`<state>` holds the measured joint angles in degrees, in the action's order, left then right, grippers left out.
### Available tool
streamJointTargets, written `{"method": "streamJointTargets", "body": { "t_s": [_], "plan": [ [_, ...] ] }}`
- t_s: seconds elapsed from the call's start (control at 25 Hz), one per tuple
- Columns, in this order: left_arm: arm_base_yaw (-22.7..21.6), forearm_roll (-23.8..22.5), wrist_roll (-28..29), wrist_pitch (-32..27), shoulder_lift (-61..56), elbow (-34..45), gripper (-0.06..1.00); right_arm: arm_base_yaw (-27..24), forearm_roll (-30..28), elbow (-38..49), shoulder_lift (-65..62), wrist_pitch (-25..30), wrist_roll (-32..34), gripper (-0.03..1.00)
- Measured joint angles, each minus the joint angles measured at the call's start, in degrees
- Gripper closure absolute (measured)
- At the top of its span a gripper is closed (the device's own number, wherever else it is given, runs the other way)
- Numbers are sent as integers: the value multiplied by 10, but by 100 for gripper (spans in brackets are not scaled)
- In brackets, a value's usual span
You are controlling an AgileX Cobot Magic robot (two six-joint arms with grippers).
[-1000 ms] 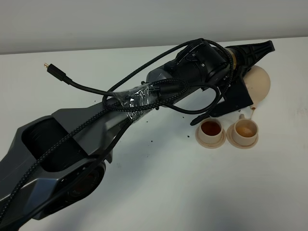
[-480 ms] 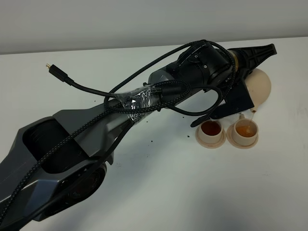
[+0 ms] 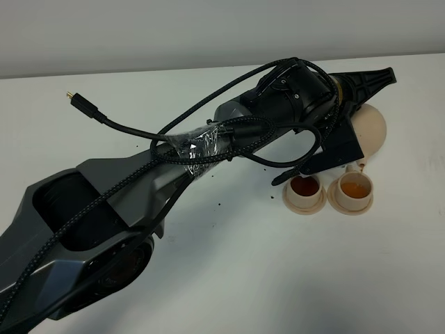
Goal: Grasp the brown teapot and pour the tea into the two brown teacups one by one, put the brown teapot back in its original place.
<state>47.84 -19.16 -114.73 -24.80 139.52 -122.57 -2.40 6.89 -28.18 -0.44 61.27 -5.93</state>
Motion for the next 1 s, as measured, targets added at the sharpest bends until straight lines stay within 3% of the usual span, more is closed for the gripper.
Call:
{"method": "streamJointTargets", "body": {
  "t_s": [1.0],
  "plan": [
    [1, 2, -43, 10, 0, 0, 79, 0, 0, 0, 0, 0, 0, 66]
  ]
}}
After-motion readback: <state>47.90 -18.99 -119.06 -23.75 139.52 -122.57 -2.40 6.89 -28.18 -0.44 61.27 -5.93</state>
